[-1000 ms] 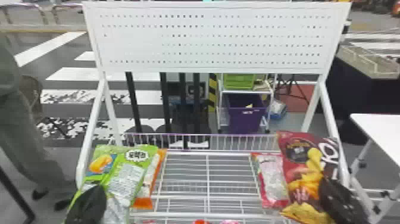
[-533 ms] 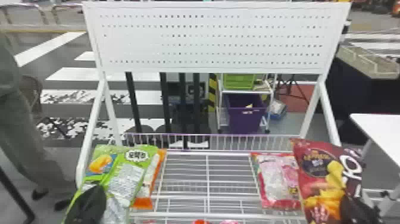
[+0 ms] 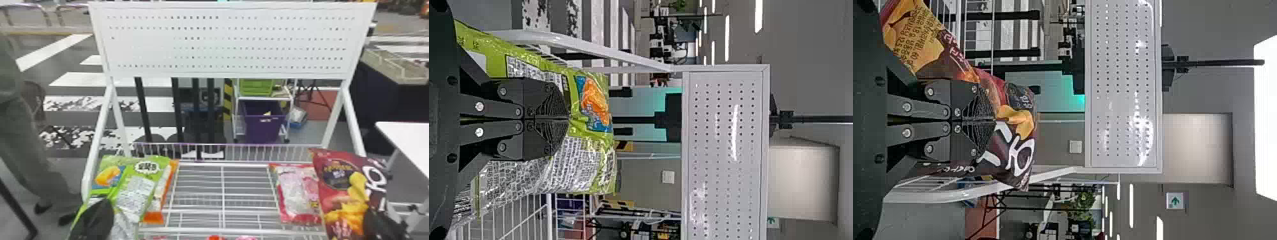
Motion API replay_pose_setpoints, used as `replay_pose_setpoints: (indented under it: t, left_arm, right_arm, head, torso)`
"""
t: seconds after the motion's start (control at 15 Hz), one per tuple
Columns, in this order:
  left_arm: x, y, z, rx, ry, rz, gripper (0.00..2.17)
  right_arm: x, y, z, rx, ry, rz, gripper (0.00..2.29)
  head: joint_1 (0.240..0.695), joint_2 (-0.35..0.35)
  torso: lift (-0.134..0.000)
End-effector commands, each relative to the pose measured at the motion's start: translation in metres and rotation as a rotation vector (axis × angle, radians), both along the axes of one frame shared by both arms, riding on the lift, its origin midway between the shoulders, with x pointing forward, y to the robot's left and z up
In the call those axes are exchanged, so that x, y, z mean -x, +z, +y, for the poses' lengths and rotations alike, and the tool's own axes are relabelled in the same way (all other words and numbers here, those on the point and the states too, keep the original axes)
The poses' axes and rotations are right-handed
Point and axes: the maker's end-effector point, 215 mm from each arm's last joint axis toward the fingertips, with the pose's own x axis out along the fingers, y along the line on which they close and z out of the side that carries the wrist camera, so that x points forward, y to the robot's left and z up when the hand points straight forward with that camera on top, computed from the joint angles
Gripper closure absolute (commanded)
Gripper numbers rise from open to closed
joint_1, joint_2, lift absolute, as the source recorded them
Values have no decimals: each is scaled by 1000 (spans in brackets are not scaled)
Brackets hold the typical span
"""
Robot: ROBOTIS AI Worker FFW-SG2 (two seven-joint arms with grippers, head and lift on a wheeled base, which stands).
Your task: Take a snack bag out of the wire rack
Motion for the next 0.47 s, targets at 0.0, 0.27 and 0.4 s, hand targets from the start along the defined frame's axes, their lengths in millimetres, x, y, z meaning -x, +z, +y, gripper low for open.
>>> replay_pose_setpoints:
  t: [0.0,0.27,0.4]
  left_arm:
    - [1,0,0,0,0,1,1787]
    - [1,1,3,-4,4,0,1787]
    - [2,0,3,-5,5,1,1787]
  right_arm:
    - [1,-2,-1,2,-2,5,2219]
    - [1,-3,-2,7,0,6,2219]
    - [1,-3,-2,9,2,7,2219]
  head:
    - [499,0]
    - [499,0]
    - [499,0]
  torso:
    - [0]
    - [0]
    - [0]
